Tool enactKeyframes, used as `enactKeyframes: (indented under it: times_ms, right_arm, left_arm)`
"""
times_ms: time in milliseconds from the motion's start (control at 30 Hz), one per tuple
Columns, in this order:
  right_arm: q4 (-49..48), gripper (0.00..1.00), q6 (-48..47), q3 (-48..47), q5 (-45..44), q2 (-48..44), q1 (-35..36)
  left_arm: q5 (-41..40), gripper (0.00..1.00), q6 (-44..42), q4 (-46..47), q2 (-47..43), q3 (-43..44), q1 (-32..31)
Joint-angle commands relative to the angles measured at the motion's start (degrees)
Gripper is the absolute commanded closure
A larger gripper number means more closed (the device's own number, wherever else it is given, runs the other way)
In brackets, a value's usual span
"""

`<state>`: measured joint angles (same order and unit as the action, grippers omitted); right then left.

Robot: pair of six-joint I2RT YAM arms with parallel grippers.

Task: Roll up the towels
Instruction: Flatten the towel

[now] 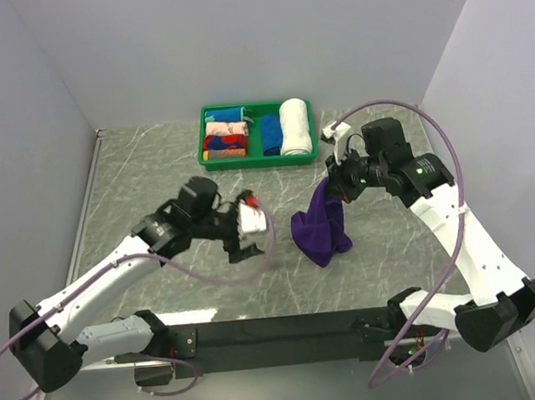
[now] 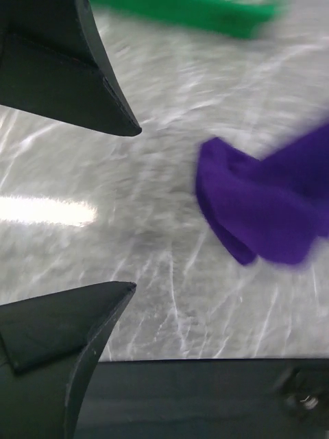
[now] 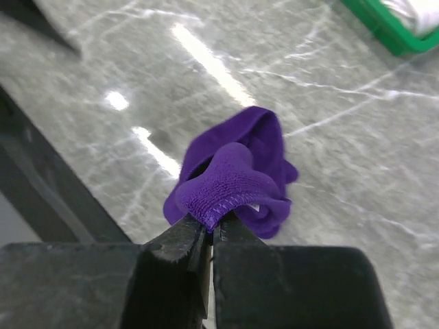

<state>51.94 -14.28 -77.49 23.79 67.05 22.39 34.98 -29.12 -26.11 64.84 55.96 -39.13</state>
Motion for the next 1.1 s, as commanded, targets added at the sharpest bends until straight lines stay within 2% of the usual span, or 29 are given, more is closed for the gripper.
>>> enactKeyframes:
  times_ms: [0,133,233,433,567,667,1067]
  right_arm:
    - [-3.8,1.0,5.0,-1.0,4.9,2.1,-0.5]
    - [-5.3,1.0,8.2,-2.8,8.5,5.4,-0.9]
    - [-5.0,1.0,9.1,-4.8,10.3,7.0,-1.4]
    - [-6.0,1.0,10.2,-4.8,11.6,7.7,-1.3]
    - [-6.2,1.0,10.8,-5.6,11.9,8.6,-1.4]
    - [-6.3,1.0,11.0,-5.7,11.6,8.6,-1.4]
    - [-6.4,1.0,11.9,-5.9,11.6,8.8,-1.3]
  left_arm:
    - [-8.1,0.1,-17.4,3.2,-1.0,-0.5,-8.1]
    - [-14.8,0.09,-23.6,9.4,1.5,-1.7,-16.0]
    - [-18.4,0.08,-24.6,15.7,3.8,-3.1,-19.4]
    - [-19.0,0.13,-28.3,20.9,9.7,-0.1,-23.5]
    - [-19.4,0.15,-28.3,20.7,14.4,4.2,-24.8]
    - [-22.0,0.17,-26.7,24.1,17.8,5.5,-24.9]
    - [-31.0,0.21,-29.7,28.7,27.6,7.2,-24.7]
